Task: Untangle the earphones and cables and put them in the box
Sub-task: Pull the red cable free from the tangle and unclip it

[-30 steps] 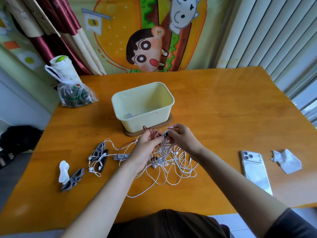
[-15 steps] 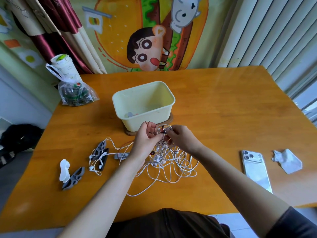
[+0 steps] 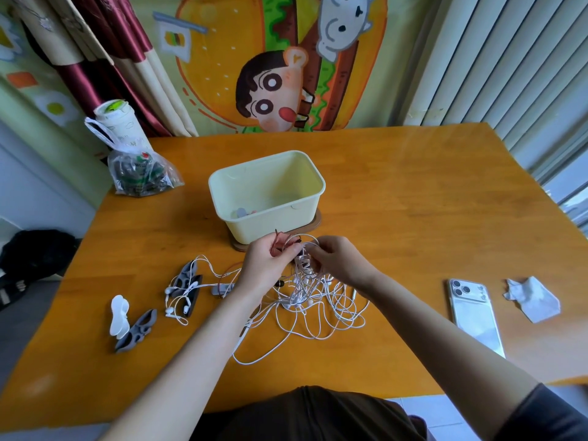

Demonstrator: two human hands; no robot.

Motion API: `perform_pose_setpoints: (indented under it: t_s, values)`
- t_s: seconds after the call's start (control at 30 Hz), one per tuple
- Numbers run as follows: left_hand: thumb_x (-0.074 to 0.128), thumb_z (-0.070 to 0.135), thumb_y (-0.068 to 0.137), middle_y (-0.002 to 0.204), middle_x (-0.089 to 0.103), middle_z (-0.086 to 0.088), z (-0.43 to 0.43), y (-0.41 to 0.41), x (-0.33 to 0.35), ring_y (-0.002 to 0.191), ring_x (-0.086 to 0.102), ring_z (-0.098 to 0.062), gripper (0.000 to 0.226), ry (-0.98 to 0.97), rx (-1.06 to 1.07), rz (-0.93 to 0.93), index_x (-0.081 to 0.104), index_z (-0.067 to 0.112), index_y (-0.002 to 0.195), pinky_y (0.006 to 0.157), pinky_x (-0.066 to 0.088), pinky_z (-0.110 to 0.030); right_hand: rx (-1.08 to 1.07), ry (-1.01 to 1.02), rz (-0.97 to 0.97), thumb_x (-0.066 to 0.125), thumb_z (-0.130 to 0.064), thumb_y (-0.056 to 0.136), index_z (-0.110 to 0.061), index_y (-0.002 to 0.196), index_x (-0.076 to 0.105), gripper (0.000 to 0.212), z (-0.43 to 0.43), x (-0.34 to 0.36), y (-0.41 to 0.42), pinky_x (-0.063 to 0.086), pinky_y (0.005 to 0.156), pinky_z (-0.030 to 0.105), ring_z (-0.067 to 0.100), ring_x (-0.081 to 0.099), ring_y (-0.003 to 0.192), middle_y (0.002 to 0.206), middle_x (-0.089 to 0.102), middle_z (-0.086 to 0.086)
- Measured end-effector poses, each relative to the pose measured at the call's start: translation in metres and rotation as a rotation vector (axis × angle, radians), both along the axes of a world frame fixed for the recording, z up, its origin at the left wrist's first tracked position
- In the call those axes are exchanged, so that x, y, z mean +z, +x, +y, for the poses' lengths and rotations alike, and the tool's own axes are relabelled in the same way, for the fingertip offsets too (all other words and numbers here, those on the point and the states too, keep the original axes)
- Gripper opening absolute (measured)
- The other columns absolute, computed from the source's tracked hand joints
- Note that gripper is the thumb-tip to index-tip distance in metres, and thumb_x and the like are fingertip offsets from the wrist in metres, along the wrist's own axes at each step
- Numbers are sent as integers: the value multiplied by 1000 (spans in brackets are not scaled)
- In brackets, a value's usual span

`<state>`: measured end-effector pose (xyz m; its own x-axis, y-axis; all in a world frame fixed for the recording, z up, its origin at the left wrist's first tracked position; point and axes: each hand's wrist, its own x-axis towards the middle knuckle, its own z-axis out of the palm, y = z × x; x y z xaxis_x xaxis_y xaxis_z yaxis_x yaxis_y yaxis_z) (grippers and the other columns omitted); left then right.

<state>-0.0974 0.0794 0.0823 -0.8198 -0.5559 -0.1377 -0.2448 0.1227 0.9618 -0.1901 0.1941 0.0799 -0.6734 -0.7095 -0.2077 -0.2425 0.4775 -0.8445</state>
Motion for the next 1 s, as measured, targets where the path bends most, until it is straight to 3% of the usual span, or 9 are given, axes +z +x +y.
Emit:
perform_pose_setpoints:
  t_s: [0.17, 0.33, 0.47, 0.63, 0.73, 0.83, 0.9, 0.97, 1.0]
  values:
    - [59, 10, 92, 84, 64, 10, -6, -1, 4, 72, 60, 8, 7, 36, 41, 10, 64, 15, 94, 64, 43, -2, -131, -56, -29, 51, -17, 96, -4, 84, 60, 20, 5, -2, -6, 44, 60, 29, 13, 52, 53, 59, 59, -2]
    - [53, 15, 97, 83, 65, 15, -11, -2, 10, 70, 58, 16, 13, 76, 22, 3, 65, 14, 100, 62, 44, -2, -87, 112, 66, 53, -23, 95, -9, 99, 63, 18, 15, -5, -11, 46, 60, 26, 11, 55, 60, 70, 61, -3]
    - [40, 13, 102, 51, 52, 21, -12, -4, 14, 55, 53, 11, 23, 47, -5, -26, 62, 9, 94, 69, 40, -13, 69, 299, 133, 53, -24, 95, -9, 112, 63, 25, 21, -7, -10, 46, 66, 27, 18, 59, 80, 100, 66, 6]
    - [36, 10, 103, 76, 59, 6, -13, -6, 19, 54, 50, 5, 29, 96, 25, 40, 61, 9, 88, 50, 35, -9, 93, 361, 199, 58, -23, 93, -10, 113, 64, 25, 24, -4, -12, 50, 84, 30, 21, 61, 100, 114, 65, 9]
    - [34, 11, 103, 79, 62, 5, -13, -7, 23, 59, 54, 10, 32, 0, -48, 19, 64, 6, 93, 57, 39, -3, 140, 462, 284, 60, -23, 91, -17, 132, 50, 43, 23, -1, -10, 45, 96, 32, 24, 58, 110, 133, 51, 10]
    - [36, 13, 103, 85, 68, -3, -14, -8, 24, 72, 61, 8, 33, -72, -183, -60, 67, 3, 94, 69, 41, -2, 73, 253, 359, 58, -12, 91, -15, 141, 34, 55, 16, 7, -5, 40, 99, 30, 27, 51, 119, 139, 42, 11]
    - [39, 17, 102, 88, 72, -6, -14, -10, 25, 85, 65, -3, 34, -114, -260, -124, 69, 10, 88, 80, 45, -15, 83, 48, 404, 54, 0, 90, -11, 140, 35, 56, 7, 15, -2, 33, 99, 21, 23, 46, 126, 139, 44, 9]
    - [41, 22, 101, 84, 72, -5, -16, -11, 23, 90, 65, -17, 36, -155, -297, -146, 67, 20, 76, 87, 44, -30, 144, -37, 386, 51, 5, 89, -7, 130, 48, 43, -1, 23, -1, 34, 90, 12, 16, 54, 113, 124, 59, 8]
    - [42, 22, 101, 80, 71, -6, -17, -12, 22, 88, 64, -21, 38, -163, -299, -144, 64, 20, 71, 87, 44, -33, 176, -44, 353, 49, 4, 90, -7, 119, 57, 31, -4, 26, -1, 38, 80, 11, 14, 60, 96, 107, 66, 5]
